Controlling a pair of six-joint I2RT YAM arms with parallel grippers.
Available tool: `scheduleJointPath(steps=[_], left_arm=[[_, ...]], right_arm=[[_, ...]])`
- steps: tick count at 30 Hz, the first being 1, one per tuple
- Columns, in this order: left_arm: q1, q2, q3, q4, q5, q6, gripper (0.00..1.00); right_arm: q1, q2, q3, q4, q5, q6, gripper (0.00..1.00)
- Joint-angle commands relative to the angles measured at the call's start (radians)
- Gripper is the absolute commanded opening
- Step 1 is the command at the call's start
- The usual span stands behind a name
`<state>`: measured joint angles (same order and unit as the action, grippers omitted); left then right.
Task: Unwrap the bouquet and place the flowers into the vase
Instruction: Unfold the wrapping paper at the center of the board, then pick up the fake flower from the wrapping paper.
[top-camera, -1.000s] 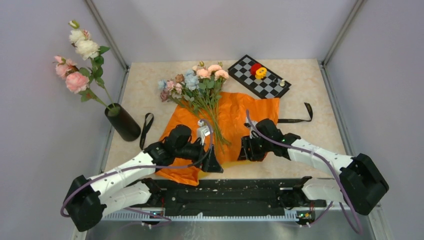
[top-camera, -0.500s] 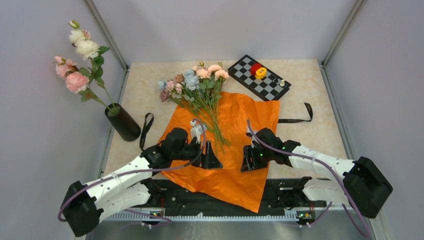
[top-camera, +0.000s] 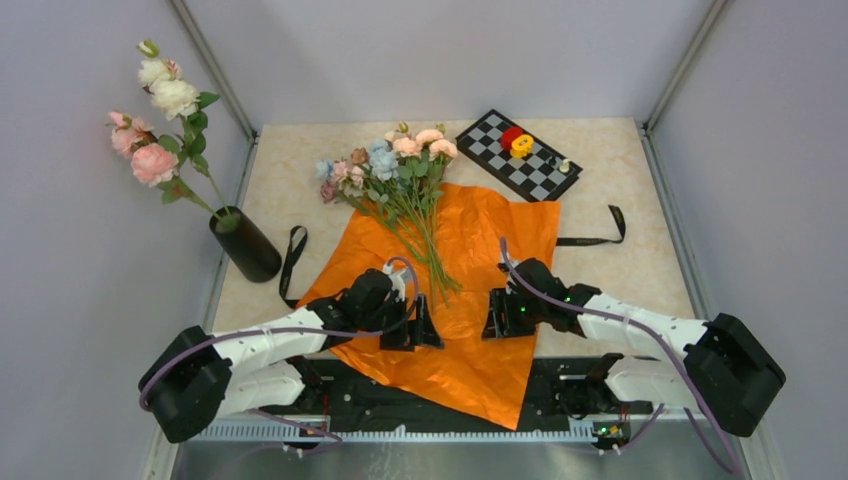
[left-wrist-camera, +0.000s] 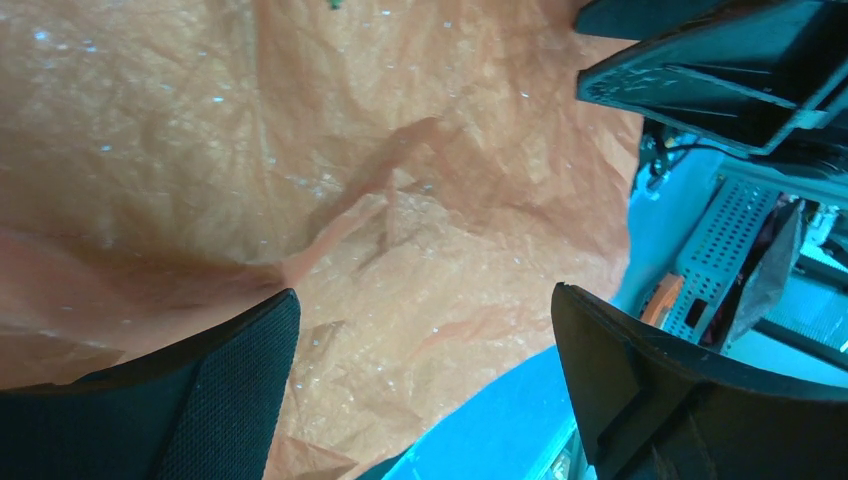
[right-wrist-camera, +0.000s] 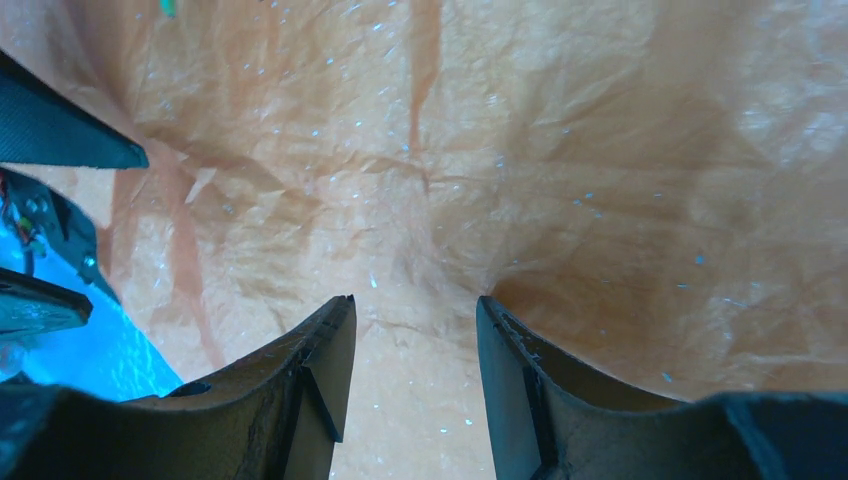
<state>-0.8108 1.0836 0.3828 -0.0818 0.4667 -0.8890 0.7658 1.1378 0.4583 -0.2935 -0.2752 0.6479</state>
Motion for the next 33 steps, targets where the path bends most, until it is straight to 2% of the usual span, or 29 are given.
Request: scheduleJointPath(steps=[1,5,10,26,33], left_arm=[[-0.008,0.031,0.014,-0.030,-0.099,-0.019,0.99],[-0.007,0.030,-0.005,-0.071,-0.149,-0.053,0.99],[-0.005,-0.025,-0.030,-0.104,-0.178,-0.090,0.99],[0.006,-0.215,-0.042,-0.413,-0.305,-0.160,0.99],[0.047,-0.277,0.043,-0.533,-0.384,-0.109,0.99]], right_arm=[[0.017,-0.022,0.010,-0.010,0.114,0.033,0.49],[0.016,-0.020,0.034,-0.082,0.241,0.048,0.49],[-0.012,0.016,0.069,-0.139,0.326,0.048,0.50],[-0.281,0.047,0.103,-0.156,0.355,-0.062,0.58],[-0.348,0.035,0.165,-0.187,0.377,-0.113,0.61]])
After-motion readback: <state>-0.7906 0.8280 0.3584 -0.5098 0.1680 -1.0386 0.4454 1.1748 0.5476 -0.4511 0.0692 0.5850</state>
